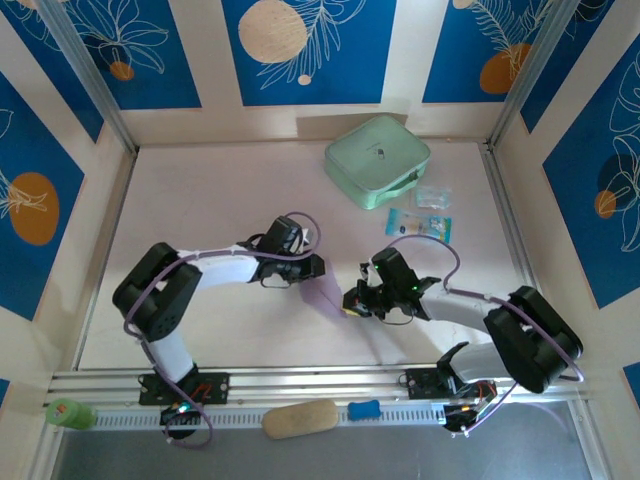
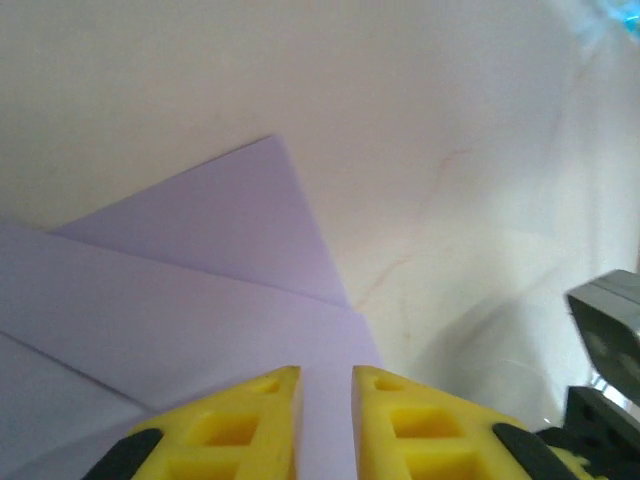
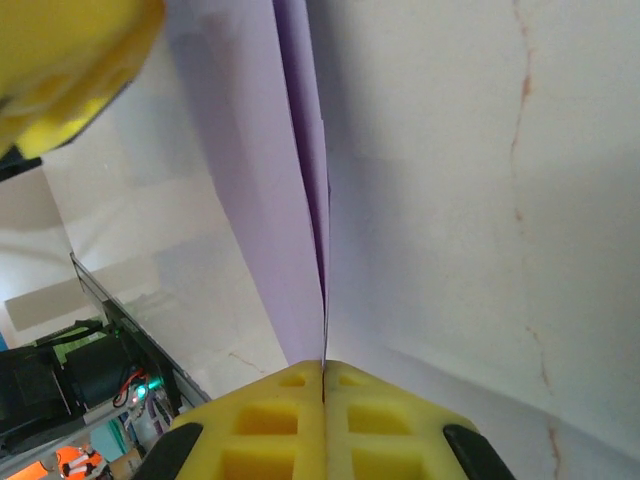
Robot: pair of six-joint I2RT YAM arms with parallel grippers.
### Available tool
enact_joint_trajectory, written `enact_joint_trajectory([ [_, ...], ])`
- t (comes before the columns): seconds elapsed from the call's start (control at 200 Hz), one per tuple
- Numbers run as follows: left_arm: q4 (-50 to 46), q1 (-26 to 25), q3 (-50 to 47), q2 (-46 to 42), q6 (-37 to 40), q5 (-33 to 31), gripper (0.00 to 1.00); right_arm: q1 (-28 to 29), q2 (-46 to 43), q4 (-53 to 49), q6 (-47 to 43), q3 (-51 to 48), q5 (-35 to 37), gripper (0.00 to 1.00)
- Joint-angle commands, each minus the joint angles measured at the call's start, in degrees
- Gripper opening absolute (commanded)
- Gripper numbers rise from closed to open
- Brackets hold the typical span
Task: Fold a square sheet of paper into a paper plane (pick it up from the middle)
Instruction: Turn over the paper at the center of the table.
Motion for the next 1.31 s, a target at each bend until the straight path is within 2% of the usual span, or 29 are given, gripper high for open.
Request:
enact_joint_trajectory([
  [0.0,0.2,0.2,-2.0,-4.6,0.1,-0.7,0.21,-0.2,-3.2,-3.1,-1.5,-0.8,1.0,0.02],
  [0.245,1.2,0.2,-6.7,-12.1,0.7,-2.8,0.22,0.4,-8.8,-7.6,-2.6,-1.1,5.1,0.02],
  [0.55,-3.0,0.2,-10.1,-21.3,4.7,-6.9,0.23,2.0,-15.8,-14.0,-2.2,-0.6,10.1,0.02],
  [0.785,-3.8,0.9,-14.2,-27.1,5.7,-7.3,0.24,6.4,-20.3,-23.5,-2.5,3.4,17.3,0.01],
  [0.915,-5.5,1.8,-15.7,-30.4,6.3,-7.2,0.24,10.8,-21.6,-33.4,-4.3,8.9,26.6,0.01],
  [1.065,-7.2,3.4,-18.2,-34.3,4.8,-7.7,0.25,17.1,-20.1,-49.2,-5.3,18.3,45.1,0.01],
  [1.21,-10.3,5.1,-19.7,-38.0,2.6,-9.7,0.28,23.4,-12.1,-64.9,-3.6,28.4,64.5,0.0],
  [1.3,-11.6,6.0,-20.5,-40.5,1.7,-12.4,0.3,25.9,-4.4,-69.9,-4.2,33.1,70.4,0.0],
])
